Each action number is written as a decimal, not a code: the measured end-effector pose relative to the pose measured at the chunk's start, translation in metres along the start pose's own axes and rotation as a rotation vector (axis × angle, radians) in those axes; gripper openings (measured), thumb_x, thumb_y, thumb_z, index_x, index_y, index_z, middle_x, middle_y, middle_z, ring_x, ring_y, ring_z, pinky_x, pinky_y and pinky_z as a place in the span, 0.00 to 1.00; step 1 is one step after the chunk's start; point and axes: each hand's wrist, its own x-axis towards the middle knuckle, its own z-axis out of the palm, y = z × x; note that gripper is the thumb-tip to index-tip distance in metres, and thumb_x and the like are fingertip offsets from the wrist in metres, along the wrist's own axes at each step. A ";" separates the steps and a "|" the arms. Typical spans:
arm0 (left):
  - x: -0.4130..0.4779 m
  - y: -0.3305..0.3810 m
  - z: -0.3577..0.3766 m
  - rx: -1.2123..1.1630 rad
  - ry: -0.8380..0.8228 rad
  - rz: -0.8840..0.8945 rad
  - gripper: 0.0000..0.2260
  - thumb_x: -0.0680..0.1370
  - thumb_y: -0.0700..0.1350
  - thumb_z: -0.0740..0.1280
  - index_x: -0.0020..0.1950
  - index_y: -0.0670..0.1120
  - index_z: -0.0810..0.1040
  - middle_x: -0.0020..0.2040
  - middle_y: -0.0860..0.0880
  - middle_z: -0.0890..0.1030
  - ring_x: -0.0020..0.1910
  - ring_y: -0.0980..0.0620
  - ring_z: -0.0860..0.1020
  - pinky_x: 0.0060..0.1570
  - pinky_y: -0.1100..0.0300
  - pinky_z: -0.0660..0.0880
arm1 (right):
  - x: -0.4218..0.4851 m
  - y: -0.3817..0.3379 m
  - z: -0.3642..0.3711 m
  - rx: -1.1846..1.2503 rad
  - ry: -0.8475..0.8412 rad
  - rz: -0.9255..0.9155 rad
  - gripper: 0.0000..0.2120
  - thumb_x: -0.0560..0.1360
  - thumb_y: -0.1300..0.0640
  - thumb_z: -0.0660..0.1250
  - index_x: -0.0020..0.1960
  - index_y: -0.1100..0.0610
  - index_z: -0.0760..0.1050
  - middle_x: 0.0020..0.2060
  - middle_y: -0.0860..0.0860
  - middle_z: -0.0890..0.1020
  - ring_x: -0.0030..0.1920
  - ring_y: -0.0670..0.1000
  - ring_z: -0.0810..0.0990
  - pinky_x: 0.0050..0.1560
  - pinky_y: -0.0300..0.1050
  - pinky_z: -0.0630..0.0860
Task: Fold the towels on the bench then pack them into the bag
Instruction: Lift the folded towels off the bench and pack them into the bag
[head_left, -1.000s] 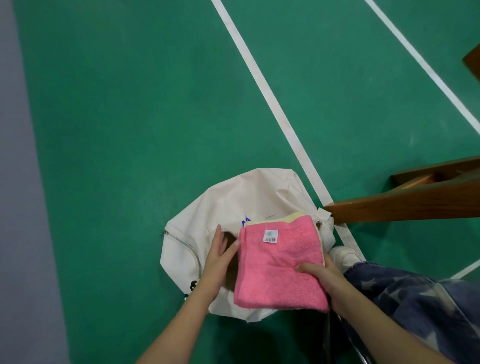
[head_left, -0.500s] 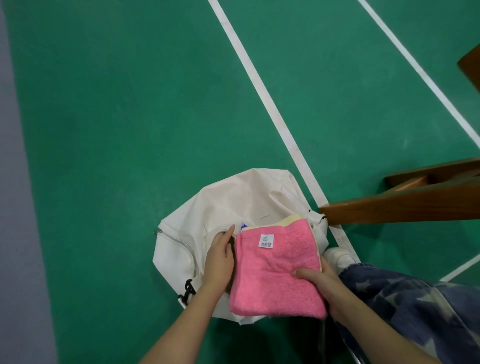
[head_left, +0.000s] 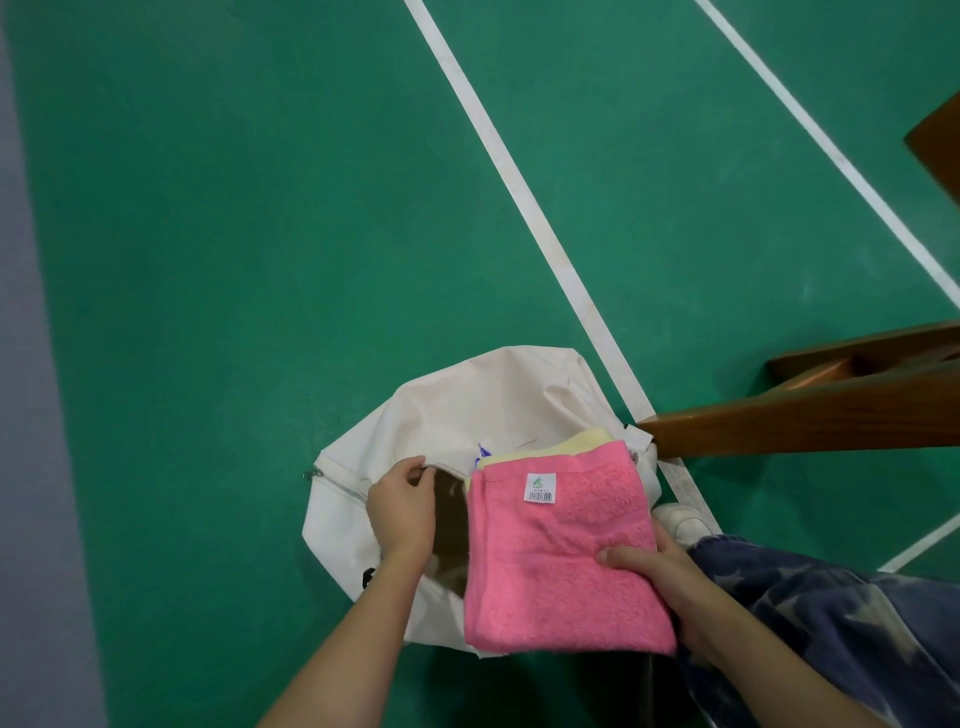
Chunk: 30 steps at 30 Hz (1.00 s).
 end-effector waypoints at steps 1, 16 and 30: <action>0.002 0.001 -0.002 0.010 0.004 0.014 0.09 0.76 0.43 0.68 0.54 0.43 0.82 0.48 0.45 0.84 0.44 0.48 0.81 0.47 0.53 0.79 | -0.001 -0.001 0.000 -0.003 -0.010 0.002 0.42 0.46 0.57 0.77 0.59 0.48 0.68 0.54 0.58 0.78 0.51 0.61 0.79 0.42 0.51 0.76; 0.028 0.020 -0.029 -0.008 0.047 0.256 0.06 0.75 0.37 0.66 0.39 0.45 0.73 0.38 0.52 0.79 0.41 0.48 0.78 0.41 0.57 0.73 | -0.006 -0.021 0.022 -0.130 -0.238 0.046 0.34 0.57 0.61 0.73 0.60 0.48 0.67 0.55 0.57 0.77 0.53 0.58 0.79 0.45 0.49 0.76; 0.041 0.023 -0.030 0.276 -0.312 0.560 0.19 0.77 0.31 0.59 0.65 0.44 0.75 0.67 0.53 0.73 0.65 0.52 0.72 0.62 0.60 0.70 | 0.008 -0.025 0.040 -0.279 -0.268 0.045 0.40 0.57 0.56 0.75 0.66 0.43 0.64 0.58 0.54 0.75 0.57 0.56 0.76 0.49 0.49 0.75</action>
